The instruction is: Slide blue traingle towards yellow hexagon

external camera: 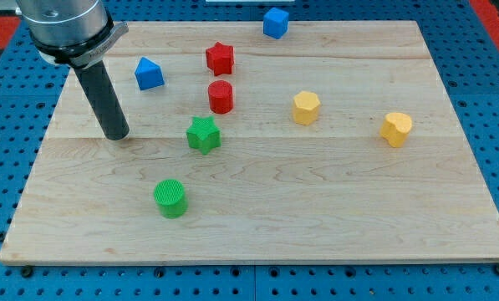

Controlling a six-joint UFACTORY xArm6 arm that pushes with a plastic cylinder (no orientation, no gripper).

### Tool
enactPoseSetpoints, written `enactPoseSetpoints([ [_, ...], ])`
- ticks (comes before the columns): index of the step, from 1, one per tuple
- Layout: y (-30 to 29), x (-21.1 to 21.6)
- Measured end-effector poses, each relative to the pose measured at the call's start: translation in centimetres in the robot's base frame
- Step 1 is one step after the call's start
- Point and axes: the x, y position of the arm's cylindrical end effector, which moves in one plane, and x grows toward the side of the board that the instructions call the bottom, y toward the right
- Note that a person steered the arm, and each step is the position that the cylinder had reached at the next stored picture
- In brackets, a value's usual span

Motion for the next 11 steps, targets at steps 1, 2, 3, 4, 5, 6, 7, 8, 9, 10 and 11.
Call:
enactPoseSetpoints([
  [1,0.0,0.0],
  [2,-1.5,-4.5],
  [3,-3.4,-8.9],
  [4,1.0,-10.8],
  [5,5.7,-11.1],
  [6,4.4,-11.5],
  [7,4.4,-13.0],
  [8,4.4,-14.4],
  [9,4.4,-14.9],
  [10,6.4,-15.0],
  [11,6.6,-14.0],
])
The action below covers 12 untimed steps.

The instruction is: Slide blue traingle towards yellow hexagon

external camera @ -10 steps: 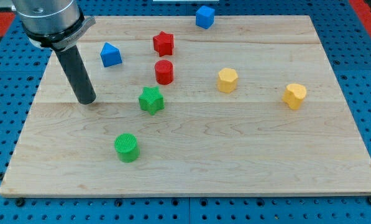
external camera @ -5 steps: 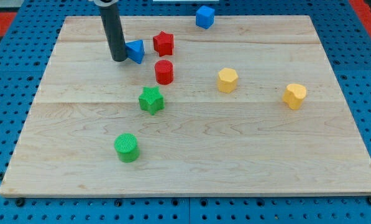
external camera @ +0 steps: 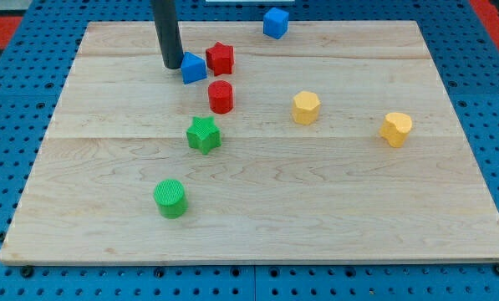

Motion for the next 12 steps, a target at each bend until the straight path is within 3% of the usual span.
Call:
enactPoseSetpoints([
  [6,11.5,2.2],
  [12,10.9,7.4],
])
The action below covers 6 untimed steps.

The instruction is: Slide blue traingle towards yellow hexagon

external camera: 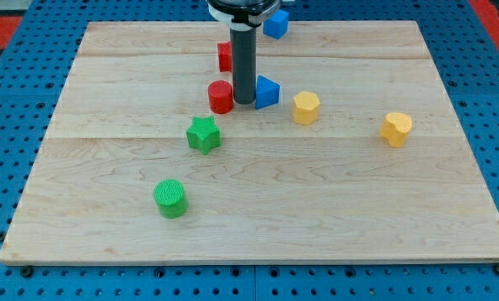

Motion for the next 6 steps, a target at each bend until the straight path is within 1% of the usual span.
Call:
enactPoseSetpoints([
  [2,2.9,0.0],
  [3,3.7,-1.4],
  [4,5.2,-1.5],
  [6,5.2,-1.5],
])
